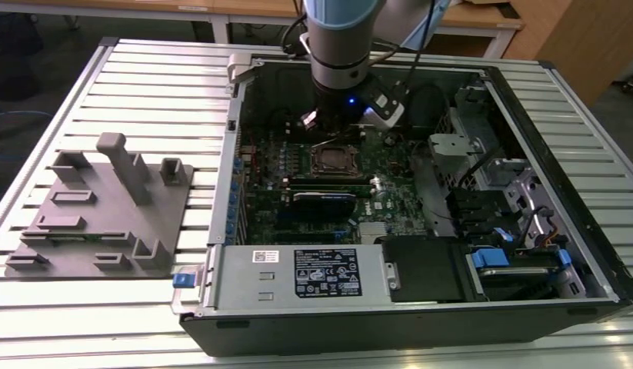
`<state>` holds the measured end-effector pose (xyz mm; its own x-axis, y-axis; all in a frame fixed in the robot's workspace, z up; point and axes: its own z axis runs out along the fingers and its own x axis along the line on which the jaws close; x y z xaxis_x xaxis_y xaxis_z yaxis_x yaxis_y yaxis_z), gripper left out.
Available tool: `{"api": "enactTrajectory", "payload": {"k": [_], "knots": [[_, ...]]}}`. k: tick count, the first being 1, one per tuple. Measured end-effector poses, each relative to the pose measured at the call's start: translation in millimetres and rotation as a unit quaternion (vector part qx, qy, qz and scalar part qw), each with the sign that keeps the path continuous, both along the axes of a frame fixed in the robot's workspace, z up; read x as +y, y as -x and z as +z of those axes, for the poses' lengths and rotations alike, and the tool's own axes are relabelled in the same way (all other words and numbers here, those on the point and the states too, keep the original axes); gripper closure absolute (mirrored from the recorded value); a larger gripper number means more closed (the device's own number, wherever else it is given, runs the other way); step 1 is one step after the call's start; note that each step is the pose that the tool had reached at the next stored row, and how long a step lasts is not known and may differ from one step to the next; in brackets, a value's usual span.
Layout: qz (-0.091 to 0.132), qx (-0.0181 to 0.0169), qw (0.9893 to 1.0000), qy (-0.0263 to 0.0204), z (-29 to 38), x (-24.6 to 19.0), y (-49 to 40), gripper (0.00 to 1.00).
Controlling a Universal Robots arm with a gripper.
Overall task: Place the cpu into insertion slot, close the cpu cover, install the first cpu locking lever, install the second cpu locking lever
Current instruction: 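Install the first cpu locking lever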
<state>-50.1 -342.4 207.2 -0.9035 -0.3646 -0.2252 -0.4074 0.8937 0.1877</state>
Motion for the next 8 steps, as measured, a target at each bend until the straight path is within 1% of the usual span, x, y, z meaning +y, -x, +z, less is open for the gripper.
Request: {"api": "enactTrajectory", "payload": {"k": [2,5,8], "knots": [[0.016,0.0001,0.9999,0.0001,-0.5,0.0,0.0,0.89],[0.036,0.0000,0.9994,0.0001,-1.3,0.0,0.0,0.89],[0.043,-0.0001,0.9991,0.0000,-1.9,0.1,-2.7,0.89]]}}
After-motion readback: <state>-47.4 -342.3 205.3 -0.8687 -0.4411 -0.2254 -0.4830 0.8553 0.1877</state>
